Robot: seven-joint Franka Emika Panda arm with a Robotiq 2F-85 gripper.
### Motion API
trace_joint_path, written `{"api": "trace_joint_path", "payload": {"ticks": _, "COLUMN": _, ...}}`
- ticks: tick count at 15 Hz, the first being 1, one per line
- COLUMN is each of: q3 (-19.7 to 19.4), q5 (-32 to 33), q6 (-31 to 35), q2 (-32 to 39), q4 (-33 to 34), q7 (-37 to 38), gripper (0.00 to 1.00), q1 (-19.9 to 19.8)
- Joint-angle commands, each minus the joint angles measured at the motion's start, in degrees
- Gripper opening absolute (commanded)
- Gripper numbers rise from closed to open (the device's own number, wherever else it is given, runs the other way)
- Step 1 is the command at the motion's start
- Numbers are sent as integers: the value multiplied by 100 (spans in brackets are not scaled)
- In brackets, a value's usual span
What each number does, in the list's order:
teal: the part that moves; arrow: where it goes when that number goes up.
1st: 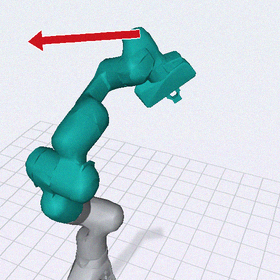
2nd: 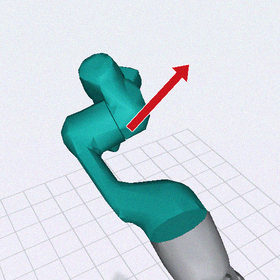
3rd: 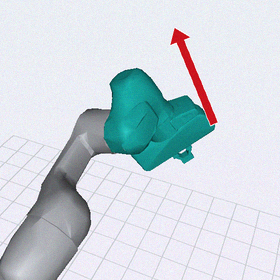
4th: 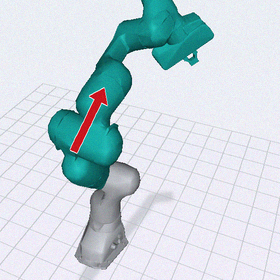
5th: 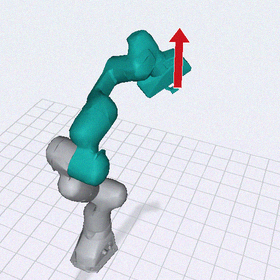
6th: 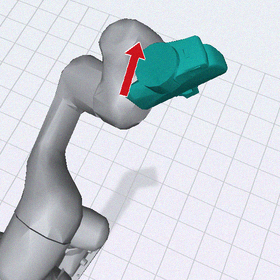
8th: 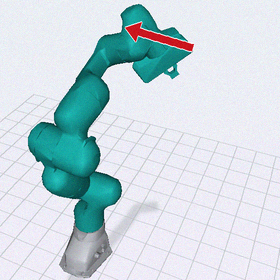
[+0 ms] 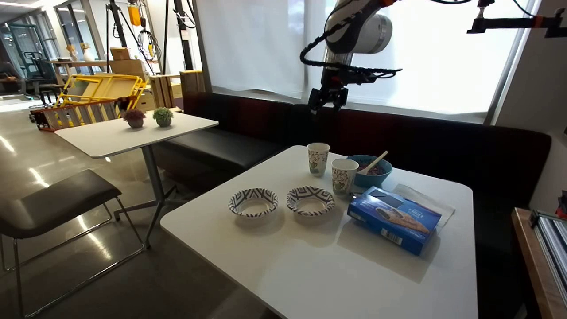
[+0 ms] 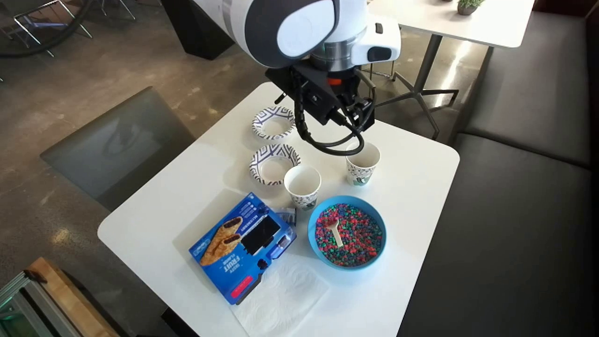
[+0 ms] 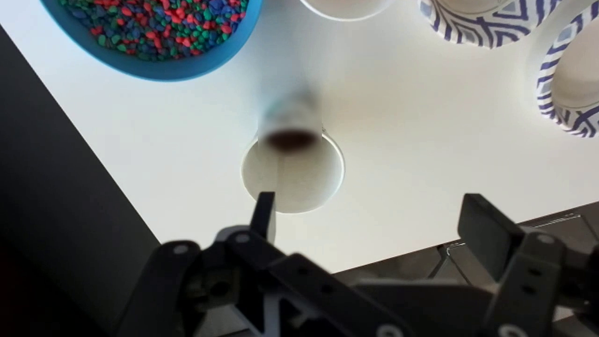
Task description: Pour the contents in the cup into the bowl
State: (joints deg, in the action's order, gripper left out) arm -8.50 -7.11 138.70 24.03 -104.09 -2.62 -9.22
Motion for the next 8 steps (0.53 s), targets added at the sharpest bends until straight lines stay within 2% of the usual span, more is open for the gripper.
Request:
{"api": "trace_joint_path", "payload": {"ticks": 1, "q3": -12, "q5": 170, "q6": 130, "q2": 709, "q4": 566, "q7": 488, "gripper": 100, "q1": 25}}
{"api": "trace_joint_path", "payload": {"ticks": 3, "q3": -91, "q5": 285, "q6": 140, "q2": 981, "q4": 768, "q7": 750, "gripper": 100, "q1": 71}}
{"api": "trace_joint_path", "payload": {"ticks": 4, "q3": 60, "q5": 151, "q6": 75, "q2": 623, "q4": 446, "q7": 425, "gripper": 100, "q1": -58}}
{"api": "trace_joint_path", "payload": {"ticks": 8, "q3": 61, "q5": 164, "q6": 77, "q2": 697, "q4": 509, "q7": 450, "gripper": 100, "q1": -64}}
